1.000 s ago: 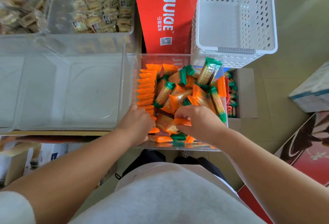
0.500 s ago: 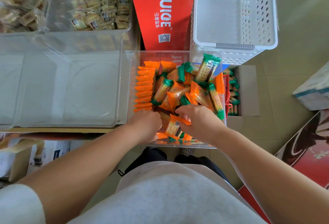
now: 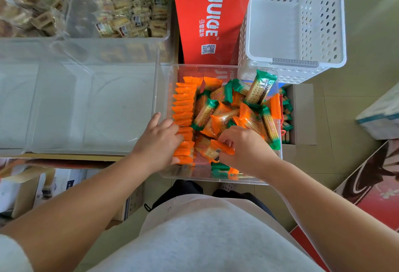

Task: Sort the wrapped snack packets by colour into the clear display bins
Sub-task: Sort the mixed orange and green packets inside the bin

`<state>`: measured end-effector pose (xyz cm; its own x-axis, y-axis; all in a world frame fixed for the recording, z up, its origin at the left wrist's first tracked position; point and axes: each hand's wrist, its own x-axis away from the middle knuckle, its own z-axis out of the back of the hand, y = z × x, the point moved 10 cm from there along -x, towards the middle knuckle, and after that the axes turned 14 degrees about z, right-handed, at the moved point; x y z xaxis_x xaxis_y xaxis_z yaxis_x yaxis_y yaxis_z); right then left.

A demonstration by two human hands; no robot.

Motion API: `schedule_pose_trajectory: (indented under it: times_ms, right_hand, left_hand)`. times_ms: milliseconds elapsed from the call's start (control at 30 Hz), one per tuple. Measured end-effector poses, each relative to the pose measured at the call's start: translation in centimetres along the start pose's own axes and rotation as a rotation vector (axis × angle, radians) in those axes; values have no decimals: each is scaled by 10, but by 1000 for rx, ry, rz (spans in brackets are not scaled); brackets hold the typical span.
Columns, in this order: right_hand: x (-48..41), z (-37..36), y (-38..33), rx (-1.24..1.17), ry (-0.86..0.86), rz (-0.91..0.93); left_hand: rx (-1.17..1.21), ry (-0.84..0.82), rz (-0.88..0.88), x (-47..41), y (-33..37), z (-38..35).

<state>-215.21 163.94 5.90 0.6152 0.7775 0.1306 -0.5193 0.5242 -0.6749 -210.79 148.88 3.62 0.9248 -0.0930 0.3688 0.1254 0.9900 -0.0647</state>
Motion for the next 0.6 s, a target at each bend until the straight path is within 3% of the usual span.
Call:
schedule_pose_trajectory:
  times_ms: [300,400,600]
  right_hand:
    - [-29,45,-16,24,234,-33]
    - [-36,63,-9,37,316,-64]
    - [-42,90,5,16,442,-91]
  left_hand:
    - [-131,-81,-132,-4,1,-8]
    - [-71,-100,-146,-12,-1,0]
    - [40,34,-49,-52,-19,37]
